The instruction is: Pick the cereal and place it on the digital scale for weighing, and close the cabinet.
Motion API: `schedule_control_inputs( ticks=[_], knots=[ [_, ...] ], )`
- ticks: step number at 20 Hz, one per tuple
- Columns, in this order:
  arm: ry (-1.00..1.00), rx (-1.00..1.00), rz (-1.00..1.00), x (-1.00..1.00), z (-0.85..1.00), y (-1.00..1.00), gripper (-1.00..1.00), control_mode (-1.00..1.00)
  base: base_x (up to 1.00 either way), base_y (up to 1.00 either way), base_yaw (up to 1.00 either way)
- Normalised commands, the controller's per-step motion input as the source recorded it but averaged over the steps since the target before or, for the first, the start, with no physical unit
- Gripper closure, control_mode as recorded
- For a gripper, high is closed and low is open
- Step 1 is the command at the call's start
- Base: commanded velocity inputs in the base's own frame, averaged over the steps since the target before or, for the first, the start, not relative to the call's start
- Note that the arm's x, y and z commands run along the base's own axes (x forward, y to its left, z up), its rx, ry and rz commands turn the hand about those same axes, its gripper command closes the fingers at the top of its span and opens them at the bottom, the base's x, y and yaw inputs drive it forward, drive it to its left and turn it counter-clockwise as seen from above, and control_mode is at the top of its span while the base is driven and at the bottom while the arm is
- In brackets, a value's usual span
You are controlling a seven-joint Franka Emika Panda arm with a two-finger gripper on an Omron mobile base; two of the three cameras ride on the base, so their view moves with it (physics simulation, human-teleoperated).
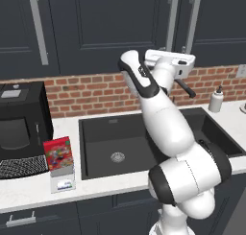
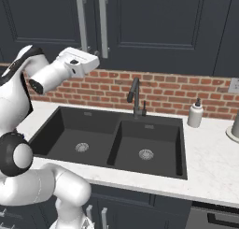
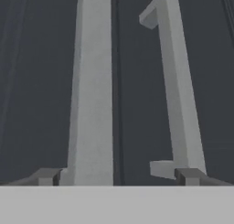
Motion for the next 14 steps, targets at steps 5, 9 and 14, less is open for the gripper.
schedule_control_inputs(
  ticks=[5, 9, 14],
  knots=[
    [0.0, 0.21, 0.0, 0.46, 0.05, -0.64, -1.0, -1.0, 0.0, 0.0, 0.0],
    [0.0, 0.27, 0.02, 0.49, 0.0, -0.72, -1.0, -1.0, 0.0, 0.0, 0.0],
    [0.0, 0.3, 0.09, 0.5, 0.0, -0.8, -1.0, -1.0, 0.0, 0.0, 0.0]
  ],
)
